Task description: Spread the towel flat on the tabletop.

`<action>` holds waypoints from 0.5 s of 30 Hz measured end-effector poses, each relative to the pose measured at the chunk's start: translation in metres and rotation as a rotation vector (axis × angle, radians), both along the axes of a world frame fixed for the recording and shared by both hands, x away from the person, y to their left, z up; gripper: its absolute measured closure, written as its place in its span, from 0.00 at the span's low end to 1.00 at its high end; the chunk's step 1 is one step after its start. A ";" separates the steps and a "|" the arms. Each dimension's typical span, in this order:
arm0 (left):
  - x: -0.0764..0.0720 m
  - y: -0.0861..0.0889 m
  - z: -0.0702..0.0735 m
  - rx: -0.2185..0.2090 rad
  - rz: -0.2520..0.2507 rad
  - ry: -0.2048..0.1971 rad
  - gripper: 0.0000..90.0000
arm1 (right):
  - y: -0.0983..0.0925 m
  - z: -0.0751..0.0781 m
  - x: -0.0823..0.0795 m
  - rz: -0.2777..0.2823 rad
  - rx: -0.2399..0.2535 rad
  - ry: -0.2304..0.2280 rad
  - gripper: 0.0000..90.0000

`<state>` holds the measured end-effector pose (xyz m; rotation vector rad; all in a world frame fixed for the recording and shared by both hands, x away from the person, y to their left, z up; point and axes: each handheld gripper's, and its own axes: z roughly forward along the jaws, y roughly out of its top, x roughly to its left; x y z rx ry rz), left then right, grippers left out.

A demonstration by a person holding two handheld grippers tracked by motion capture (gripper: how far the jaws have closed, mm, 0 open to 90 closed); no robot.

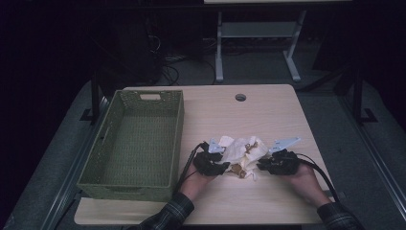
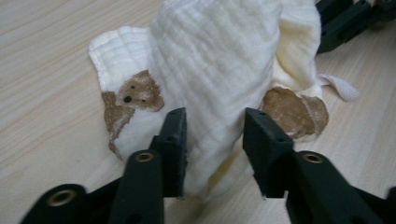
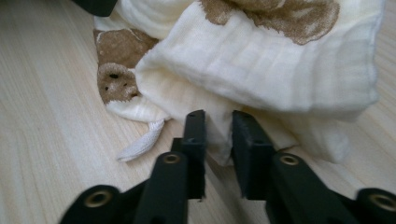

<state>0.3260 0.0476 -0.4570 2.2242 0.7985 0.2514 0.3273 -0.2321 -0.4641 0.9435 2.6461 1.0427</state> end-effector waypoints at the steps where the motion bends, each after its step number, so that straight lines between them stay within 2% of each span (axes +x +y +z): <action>1: 0.000 0.000 0.000 0.000 0.003 -0.001 0.75 | -0.001 0.001 0.000 0.001 0.000 -0.002 0.92; 6: 0.003 0.001 0.003 -0.002 -0.008 0.013 0.91 | -0.005 0.004 -0.002 -0.006 -0.001 -0.004 0.95; 9: 0.002 0.002 0.006 -0.024 -0.013 0.016 0.96 | -0.009 0.009 -0.002 -0.009 0.009 -0.030 0.95; 15: 0.003 0.009 0.014 -0.121 -0.003 0.036 0.97 | -0.023 0.020 0.000 -0.040 0.031 -0.072 0.95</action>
